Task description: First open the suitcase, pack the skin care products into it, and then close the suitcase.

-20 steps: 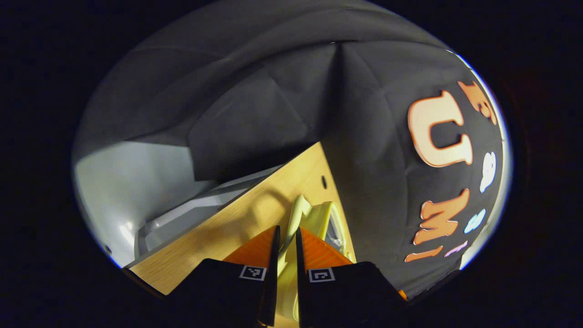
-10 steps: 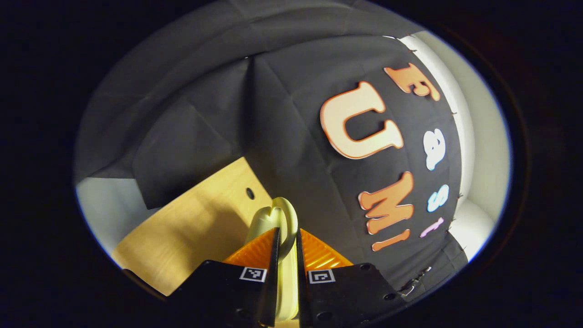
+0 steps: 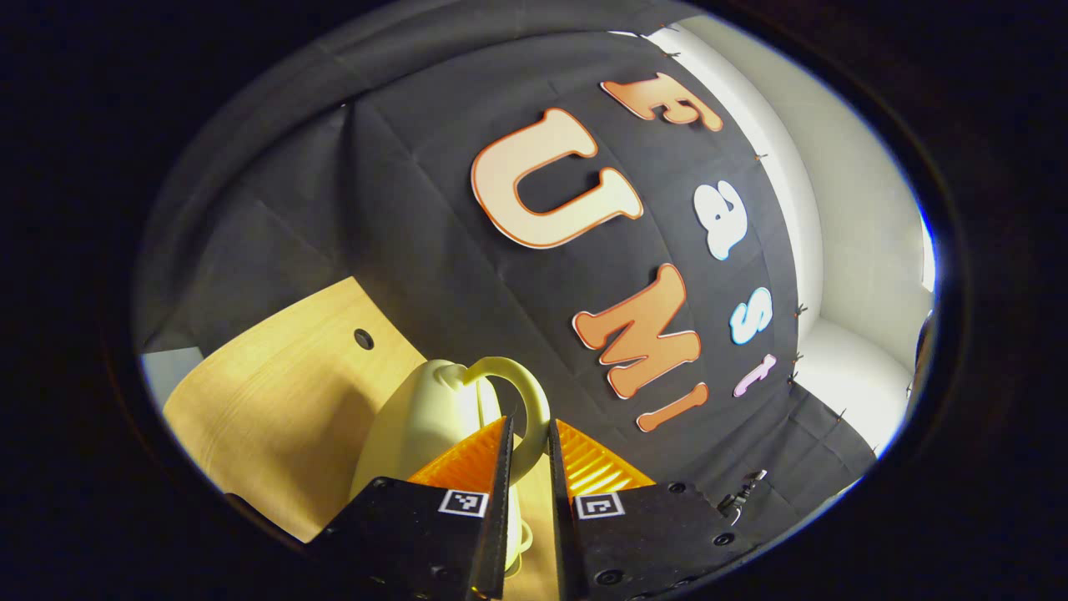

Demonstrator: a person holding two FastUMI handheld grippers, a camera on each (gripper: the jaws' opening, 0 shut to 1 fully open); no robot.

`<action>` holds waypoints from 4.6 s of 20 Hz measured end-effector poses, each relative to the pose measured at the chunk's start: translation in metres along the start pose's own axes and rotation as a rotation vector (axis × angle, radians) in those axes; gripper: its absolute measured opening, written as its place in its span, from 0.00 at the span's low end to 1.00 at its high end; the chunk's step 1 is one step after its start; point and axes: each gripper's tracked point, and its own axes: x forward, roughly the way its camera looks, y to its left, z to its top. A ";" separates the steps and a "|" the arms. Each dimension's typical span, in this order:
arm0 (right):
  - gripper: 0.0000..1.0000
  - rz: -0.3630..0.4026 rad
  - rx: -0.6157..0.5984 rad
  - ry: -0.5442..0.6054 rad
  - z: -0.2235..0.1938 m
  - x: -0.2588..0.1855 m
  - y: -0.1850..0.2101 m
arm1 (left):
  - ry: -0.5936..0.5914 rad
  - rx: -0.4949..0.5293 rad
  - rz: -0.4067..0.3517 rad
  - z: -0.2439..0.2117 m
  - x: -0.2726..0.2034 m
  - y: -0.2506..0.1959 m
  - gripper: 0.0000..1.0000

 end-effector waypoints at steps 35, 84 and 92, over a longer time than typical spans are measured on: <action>0.75 -0.024 0.008 -0.125 0.005 -0.057 -0.103 | 0.390 0.390 0.059 -0.279 0.125 -0.147 0.38; 0.95 -0.090 -0.134 -0.405 0.049 -0.090 -0.122 | -0.160 1.002 0.289 -0.276 0.138 -0.259 0.98; 0.95 -0.073 -0.129 -0.398 0.043 -0.091 -0.118 | -0.149 1.036 0.255 -0.276 0.148 -0.271 0.97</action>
